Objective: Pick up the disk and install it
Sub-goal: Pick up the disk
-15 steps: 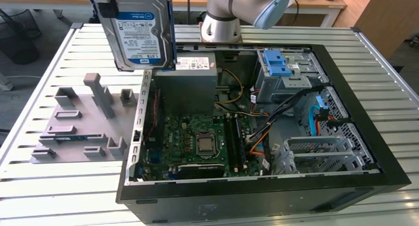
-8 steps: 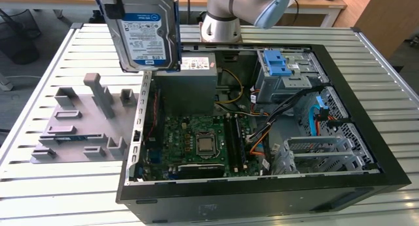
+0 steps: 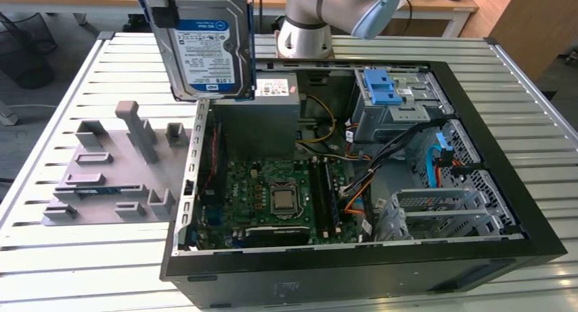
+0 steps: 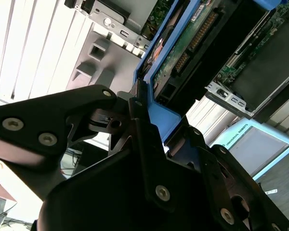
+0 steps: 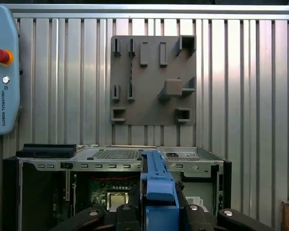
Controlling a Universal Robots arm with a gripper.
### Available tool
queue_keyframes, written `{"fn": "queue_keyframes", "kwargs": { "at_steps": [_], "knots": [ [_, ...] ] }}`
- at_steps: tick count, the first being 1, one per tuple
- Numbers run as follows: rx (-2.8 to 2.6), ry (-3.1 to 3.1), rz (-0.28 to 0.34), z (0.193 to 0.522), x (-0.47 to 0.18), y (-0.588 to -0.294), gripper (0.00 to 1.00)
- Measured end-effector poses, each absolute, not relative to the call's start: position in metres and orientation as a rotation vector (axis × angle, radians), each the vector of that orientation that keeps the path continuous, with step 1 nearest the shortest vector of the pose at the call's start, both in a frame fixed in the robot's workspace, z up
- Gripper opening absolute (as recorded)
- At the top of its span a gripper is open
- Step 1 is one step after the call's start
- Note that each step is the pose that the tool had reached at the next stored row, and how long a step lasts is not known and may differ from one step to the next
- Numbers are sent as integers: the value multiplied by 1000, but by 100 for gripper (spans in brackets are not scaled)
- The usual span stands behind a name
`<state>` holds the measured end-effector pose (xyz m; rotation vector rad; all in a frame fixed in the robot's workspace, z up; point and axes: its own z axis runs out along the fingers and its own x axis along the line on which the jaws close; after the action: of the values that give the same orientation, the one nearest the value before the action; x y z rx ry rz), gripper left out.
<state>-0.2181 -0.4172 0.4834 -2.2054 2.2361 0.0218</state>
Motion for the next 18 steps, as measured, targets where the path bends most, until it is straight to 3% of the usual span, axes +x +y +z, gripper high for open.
{"fn": "queue_keyframes", "kwargs": {
  "at_steps": [18],
  "knots": [
    [-2206, 2236, 22, 483, -210, -417, 36]
  ]
}}
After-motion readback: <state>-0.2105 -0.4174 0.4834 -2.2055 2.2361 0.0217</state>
